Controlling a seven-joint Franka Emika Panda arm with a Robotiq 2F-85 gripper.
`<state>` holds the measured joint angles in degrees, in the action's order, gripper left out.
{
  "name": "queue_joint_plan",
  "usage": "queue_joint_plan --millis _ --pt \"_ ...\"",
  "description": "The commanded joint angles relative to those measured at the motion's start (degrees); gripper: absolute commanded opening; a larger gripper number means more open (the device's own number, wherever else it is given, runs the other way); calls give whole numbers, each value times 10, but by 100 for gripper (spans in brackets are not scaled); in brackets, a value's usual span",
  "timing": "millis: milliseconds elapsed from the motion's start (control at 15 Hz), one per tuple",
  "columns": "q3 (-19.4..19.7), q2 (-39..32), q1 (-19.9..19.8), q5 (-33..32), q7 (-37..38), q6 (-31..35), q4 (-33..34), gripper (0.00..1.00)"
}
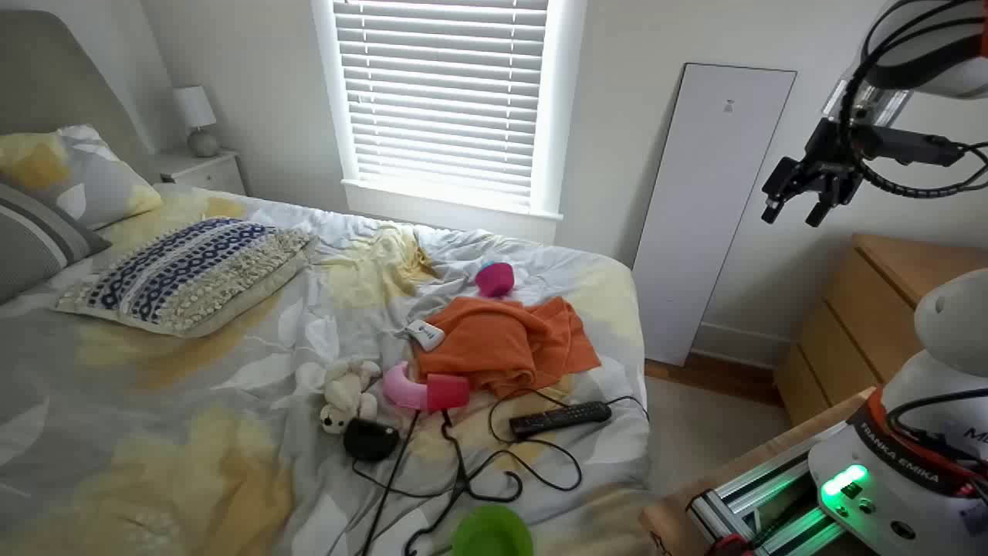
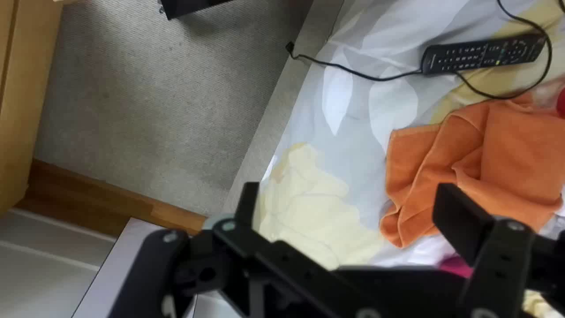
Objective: Pull the corner of the bed covers
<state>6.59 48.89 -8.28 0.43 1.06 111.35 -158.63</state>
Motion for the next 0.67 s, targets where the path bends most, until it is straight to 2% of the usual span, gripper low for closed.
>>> queue_joint_plan --millis 0,600 --pt "-1 -1 -1 1 -1 -2 -8 100" --pt "-3 -20 2 5 2 9 -12 100"
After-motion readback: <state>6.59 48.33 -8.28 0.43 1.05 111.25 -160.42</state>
